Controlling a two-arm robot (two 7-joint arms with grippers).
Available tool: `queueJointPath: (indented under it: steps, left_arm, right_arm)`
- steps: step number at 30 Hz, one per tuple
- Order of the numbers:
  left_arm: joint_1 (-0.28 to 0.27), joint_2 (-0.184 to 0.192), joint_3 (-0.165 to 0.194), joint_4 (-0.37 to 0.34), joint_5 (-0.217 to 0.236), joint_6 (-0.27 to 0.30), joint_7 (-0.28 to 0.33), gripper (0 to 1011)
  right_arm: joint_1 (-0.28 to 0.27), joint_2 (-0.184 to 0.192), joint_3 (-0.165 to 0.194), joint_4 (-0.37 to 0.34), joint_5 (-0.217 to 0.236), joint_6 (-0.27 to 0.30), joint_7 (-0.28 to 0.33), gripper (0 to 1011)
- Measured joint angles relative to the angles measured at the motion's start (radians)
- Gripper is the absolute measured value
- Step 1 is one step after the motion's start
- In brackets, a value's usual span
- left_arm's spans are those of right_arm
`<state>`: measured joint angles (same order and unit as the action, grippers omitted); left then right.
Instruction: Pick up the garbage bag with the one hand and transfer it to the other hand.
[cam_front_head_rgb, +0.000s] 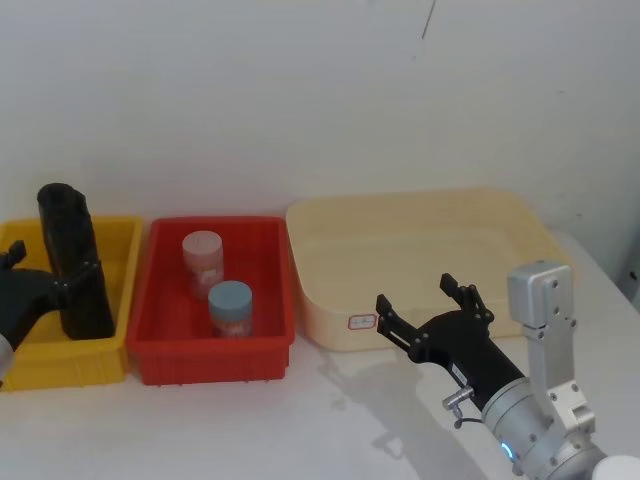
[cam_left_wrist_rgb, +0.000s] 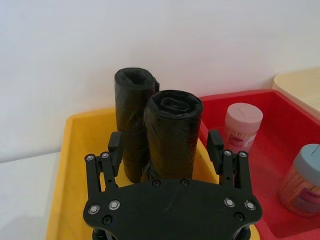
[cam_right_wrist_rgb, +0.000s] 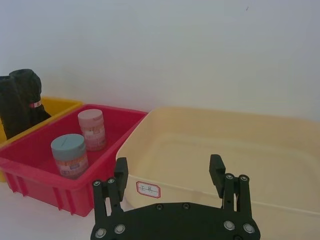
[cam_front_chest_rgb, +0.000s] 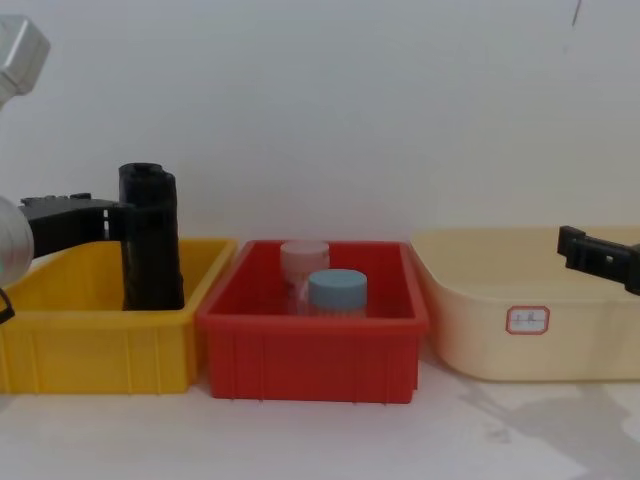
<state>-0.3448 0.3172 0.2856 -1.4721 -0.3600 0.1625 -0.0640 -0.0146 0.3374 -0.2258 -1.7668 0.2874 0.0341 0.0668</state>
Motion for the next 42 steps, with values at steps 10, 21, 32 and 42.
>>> queueJointPath:
  steps: [10,21,32,42]
  left_arm:
    - [-0.060,-0.005,0.021,0.074,0.015,0.020,-0.045,1001]
    - [-0.115,-0.018,0.046,0.158,0.037,0.031,-0.081,1000]
    - [-0.142,-0.027,0.059,0.208,0.055,0.033,-0.094,910]
    - [-0.152,-0.030,0.063,0.226,0.062,0.034,-0.098,667]
  right_arm:
    - [0.000,0.000,0.000,0.000,0.000,0.000,0.000,1000]
    - [0.000,0.000,0.000,0.000,0.000,0.000,0.000,1000]
    - [0.000,0.000,0.000,0.000,0.000,0.000,0.000,1000]
    - [0.000,0.000,0.000,0.000,0.000,0.000,0.000,1000]
